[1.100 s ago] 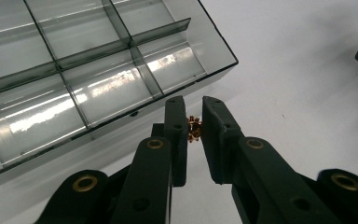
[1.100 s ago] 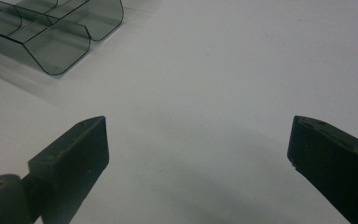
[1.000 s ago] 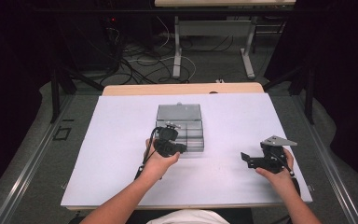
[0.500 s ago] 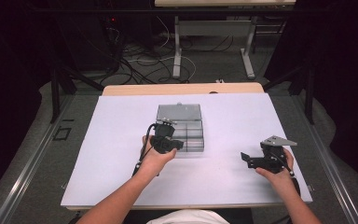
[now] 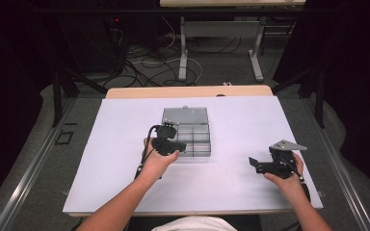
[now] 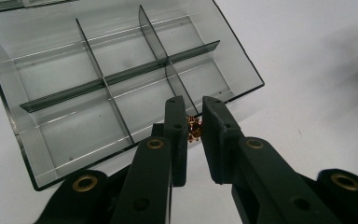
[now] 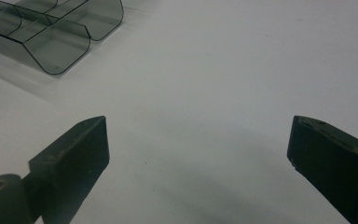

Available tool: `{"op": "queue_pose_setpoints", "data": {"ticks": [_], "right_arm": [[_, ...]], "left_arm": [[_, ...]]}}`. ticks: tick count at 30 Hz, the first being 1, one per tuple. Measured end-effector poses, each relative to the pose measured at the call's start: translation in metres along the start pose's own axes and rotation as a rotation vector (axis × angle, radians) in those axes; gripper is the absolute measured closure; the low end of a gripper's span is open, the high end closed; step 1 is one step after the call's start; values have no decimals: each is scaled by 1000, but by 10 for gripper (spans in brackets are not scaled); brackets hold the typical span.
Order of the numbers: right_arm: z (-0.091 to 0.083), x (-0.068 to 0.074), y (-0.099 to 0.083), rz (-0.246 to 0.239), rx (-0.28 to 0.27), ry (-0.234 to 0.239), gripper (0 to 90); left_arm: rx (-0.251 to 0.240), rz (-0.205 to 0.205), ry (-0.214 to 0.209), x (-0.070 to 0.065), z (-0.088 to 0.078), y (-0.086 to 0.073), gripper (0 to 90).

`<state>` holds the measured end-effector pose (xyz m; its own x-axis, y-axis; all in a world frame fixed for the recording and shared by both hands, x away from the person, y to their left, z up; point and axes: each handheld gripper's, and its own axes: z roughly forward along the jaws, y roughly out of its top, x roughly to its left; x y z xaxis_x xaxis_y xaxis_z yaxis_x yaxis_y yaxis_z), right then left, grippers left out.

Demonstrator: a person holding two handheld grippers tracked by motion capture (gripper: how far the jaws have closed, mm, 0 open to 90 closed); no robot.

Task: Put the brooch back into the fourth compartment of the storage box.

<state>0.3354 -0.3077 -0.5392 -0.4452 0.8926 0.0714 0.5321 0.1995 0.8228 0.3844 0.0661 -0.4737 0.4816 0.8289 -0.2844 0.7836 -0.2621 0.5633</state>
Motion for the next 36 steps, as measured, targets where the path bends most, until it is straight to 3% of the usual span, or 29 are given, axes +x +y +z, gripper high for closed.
{"op": "queue_pose_setpoints", "data": {"ticks": [36], "right_arm": [[1,0,0,8,3,2,52]], "left_arm": [[30,-79,69,36,8,6,808]]}}
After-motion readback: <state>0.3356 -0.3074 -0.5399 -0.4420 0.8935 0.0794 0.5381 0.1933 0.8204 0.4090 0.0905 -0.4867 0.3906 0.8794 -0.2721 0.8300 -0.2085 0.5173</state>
